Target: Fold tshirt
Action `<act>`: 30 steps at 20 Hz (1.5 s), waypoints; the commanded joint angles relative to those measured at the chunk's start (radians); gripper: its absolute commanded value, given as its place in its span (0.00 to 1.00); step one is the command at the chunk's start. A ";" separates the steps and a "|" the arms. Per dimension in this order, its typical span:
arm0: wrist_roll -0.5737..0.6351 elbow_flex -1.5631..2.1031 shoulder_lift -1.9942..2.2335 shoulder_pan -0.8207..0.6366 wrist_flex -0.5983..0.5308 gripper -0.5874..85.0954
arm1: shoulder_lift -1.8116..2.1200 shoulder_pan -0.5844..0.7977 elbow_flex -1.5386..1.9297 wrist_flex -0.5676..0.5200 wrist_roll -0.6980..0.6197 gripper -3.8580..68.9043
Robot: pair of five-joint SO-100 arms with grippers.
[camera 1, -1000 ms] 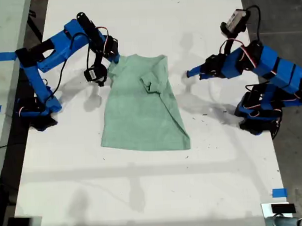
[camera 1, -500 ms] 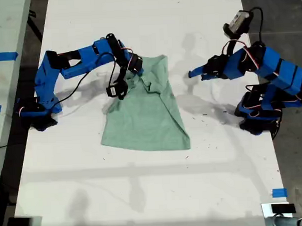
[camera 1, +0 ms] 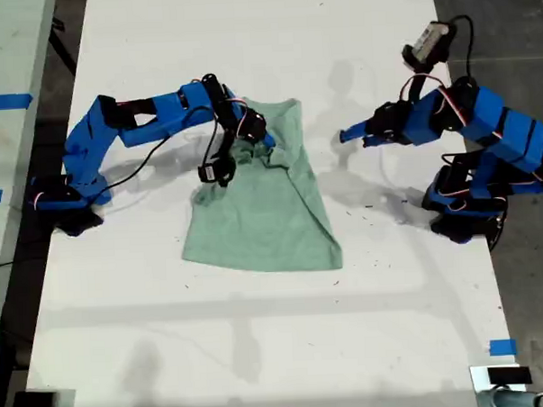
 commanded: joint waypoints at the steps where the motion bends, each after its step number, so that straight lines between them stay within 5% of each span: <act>1: 0.008 -0.046 0.201 0.015 0.101 0.18 | 0.023 -0.012 -0.002 -0.014 0.011 0.33; 9: -0.215 0.115 0.479 0.038 0.517 0.11 | 0.017 -0.069 -0.002 -0.009 0.009 0.34; 12: -0.301 0.213 0.540 0.106 0.554 0.07 | 0.002 -0.152 -0.002 -0.029 0.023 0.31; 13: -0.325 0.261 0.566 0.129 0.555 0.06 | -0.014 -0.184 0.000 -0.034 0.037 0.22; 18: -0.456 0.660 0.836 0.232 0.394 0.03 | -0.080 -0.357 0.044 -0.121 0.115 0.03; 21: -0.508 0.793 0.945 0.272 0.347 0.01 | -0.183 -0.440 0.040 -0.169 0.133 0.06; 23: -0.518 0.804 0.946 0.284 0.351 0.01 | -0.262 -0.477 0.012 -0.170 0.138 0.26; 26: -0.517 0.804 0.931 0.291 0.327 0.01 | -0.337 -0.506 0.012 -0.189 0.132 0.39; 30: -0.515 0.808 0.913 0.285 0.311 0.01 | -0.423 -0.534 0.084 -0.290 0.118 0.40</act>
